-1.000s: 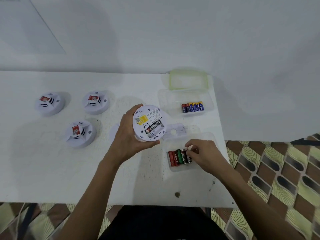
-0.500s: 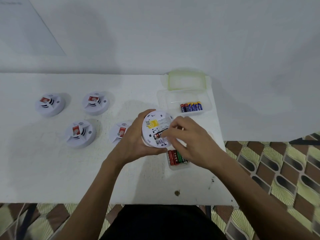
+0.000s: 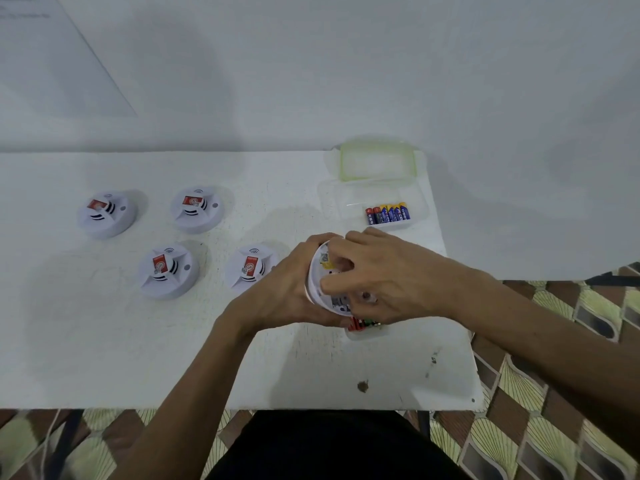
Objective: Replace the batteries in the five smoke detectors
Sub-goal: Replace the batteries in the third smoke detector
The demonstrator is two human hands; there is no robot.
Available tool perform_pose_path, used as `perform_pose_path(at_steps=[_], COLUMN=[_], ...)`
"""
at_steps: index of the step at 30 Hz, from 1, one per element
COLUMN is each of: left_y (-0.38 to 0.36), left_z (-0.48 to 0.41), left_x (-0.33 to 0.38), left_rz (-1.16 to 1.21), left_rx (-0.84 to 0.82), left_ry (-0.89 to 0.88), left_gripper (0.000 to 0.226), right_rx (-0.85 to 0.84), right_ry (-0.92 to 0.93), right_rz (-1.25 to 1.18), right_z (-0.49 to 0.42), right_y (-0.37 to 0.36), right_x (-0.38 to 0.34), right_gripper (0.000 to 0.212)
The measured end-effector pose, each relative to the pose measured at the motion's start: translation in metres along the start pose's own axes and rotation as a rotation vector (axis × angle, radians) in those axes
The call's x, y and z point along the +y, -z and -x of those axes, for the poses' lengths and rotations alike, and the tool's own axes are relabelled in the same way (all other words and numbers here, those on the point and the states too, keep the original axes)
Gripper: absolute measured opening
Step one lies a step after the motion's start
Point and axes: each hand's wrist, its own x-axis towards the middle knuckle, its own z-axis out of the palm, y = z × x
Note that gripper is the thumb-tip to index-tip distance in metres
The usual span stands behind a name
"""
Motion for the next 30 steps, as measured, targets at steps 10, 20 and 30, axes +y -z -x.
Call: perform_pose_path(at_steps=[10, 20, 30], left_y=[0.010, 0.019, 0.022], left_z=[-0.005, -0.006, -0.006], left_x=[-0.026, -0.037, -0.042], left_rz=[-0.210, -0.278, -0.279], left_rx=[0.190, 0.287, 0.293], left_ry=[-0.104, -0.105, -0.110], left_gripper=[0.098, 0.101, 0.101], right_rx=[0.338, -0.042, -0.142], right_ry=[-0.719, -1.096, -1.111], right_rz=[-0.862, -0.648, -0.583], right_z=[0.038, 0.063, 0.062], right_y=[-0.007, -0.068, -0.068], right_x=[-0.005, 0.000, 0.007], right_gripper=[0.021, 0.013, 0.008])
